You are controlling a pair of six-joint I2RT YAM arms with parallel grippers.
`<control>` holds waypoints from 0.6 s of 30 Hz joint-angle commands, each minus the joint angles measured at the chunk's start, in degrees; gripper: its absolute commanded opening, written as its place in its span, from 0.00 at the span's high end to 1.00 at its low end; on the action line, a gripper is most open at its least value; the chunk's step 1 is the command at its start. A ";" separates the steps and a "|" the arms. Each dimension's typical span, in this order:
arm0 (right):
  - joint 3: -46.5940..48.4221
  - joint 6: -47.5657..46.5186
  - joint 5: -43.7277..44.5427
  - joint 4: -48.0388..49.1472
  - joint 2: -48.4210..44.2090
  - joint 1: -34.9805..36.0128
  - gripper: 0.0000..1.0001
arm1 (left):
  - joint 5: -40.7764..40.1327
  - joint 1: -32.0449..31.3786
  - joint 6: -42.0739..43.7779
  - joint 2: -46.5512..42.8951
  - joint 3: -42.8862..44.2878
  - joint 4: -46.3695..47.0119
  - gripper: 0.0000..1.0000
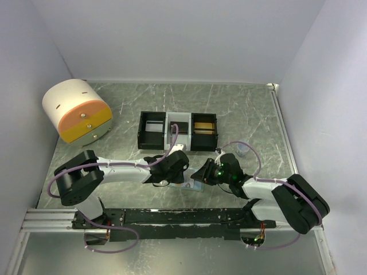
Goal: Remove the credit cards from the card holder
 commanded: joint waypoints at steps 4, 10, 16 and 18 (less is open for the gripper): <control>-0.75 1.16 2.77 0.23 0.05 -0.13 0.61 | -1.59 -0.30 -0.02 -0.26 -0.48 -3.91 0.78; -1.24 2.31 3.70 0.39 2.55 -0.08 0.61 | -2.18 -0.30 -0.38 -1.08 -0.52 -4.84 0.79; -0.74 1.81 4.53 -0.75 3.31 -0.03 0.65 | -3.77 -0.30 -1.20 -3.95 -1.41 -5.11 0.76; -0.45 1.55 5.03 -1.67 2.72 -0.04 0.66 | -3.48 -0.30 -0.55 -5.03 -1.82 -3.75 0.73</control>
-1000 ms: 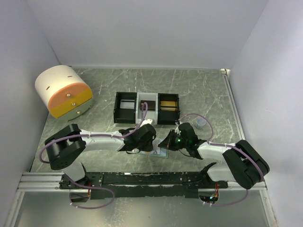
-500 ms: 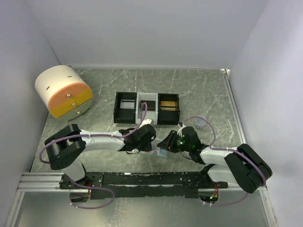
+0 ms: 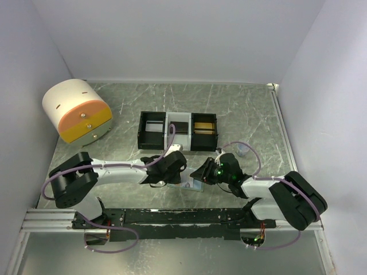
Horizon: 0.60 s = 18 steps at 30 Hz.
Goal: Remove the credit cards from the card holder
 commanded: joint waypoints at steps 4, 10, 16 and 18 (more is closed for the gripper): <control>-0.18 -1.73 3.94 -6.07 -0.23 -0.03 0.67 | -0.77 -0.30 1.65 -3.23 -1.09 2.81 0.70; 0.05 -1.22 2.96 -5.83 -0.18 -0.05 0.69 | -2.80 -0.54 0.24 3.02 3.74 -5.44 0.81; -0.09 -0.07 1.98 -4.10 0.37 -0.08 0.68 | -4.51 -1.53 -0.61 4.87 4.07 -8.99 0.85; 0.08 0.14 1.14 -2.85 1.21 -0.02 0.68 | -3.29 -1.53 -0.82 4.53 3.28 -7.41 0.86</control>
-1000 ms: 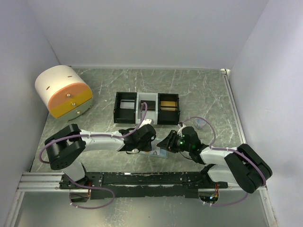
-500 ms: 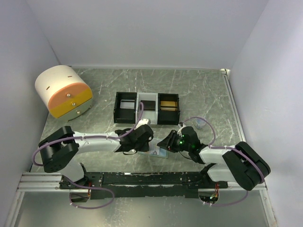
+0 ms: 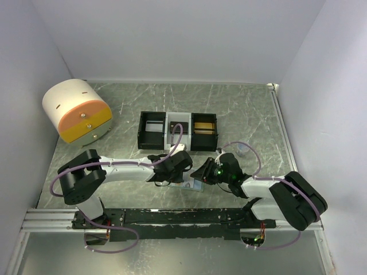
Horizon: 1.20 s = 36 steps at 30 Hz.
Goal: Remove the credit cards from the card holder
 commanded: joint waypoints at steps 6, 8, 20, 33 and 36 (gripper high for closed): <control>-0.08 0.13 -1.58 1.65 2.66 -0.08 0.79 | -0.42 -0.43 -1.08 0.56 -1.80 -2.74 0.88; 0.08 0.32 -2.35 2.63 2.72 -0.08 0.85 | -0.24 -0.43 -1.09 0.56 -1.75 -2.81 0.88; -0.08 1.06 -6.70 8.53 2.64 -0.08 0.80 | 0.53 -0.45 -1.34 -0.08 -2.58 -1.12 0.90; 1.40 1.02 -5.85 10.46 8.12 1.02 0.81 | 0.50 -0.49 -1.83 -1.00 -3.23 -0.92 0.91; 1.58 0.55 -5.39 9.20 8.34 1.03 0.88 | 0.21 -0.49 -1.97 -1.17 -3.08 -1.22 0.91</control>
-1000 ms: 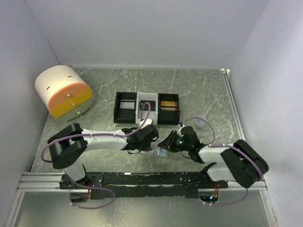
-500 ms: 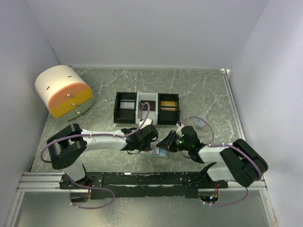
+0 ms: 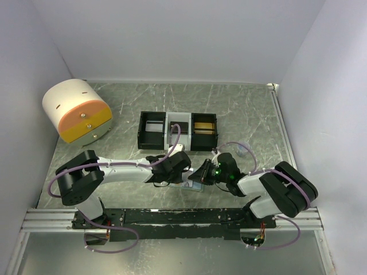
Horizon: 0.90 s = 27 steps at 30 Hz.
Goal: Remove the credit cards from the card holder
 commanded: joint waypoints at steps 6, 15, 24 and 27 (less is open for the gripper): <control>1.16 -2.53 3.99 -7.34 -3.95 0.11 0.97 | -0.12 -0.44 -0.36 -0.30 -1.65 -2.69 0.91; -1.58 -0.36 2.98 -4.56 -5.02 -0.49 0.91 | 0.89 -0.49 -0.26 -0.30 -2.44 -1.28 0.92; -0.87 2.43 4.29 -0.56 -2.48 -0.40 0.70 | 1.18 -0.48 -0.05 -0.33 -2.19 -0.73 0.92; -0.44 2.60 3.97 0.95 -0.68 -0.32 0.70 | 1.27 -0.49 -0.05 -0.34 -2.02 -1.10 0.92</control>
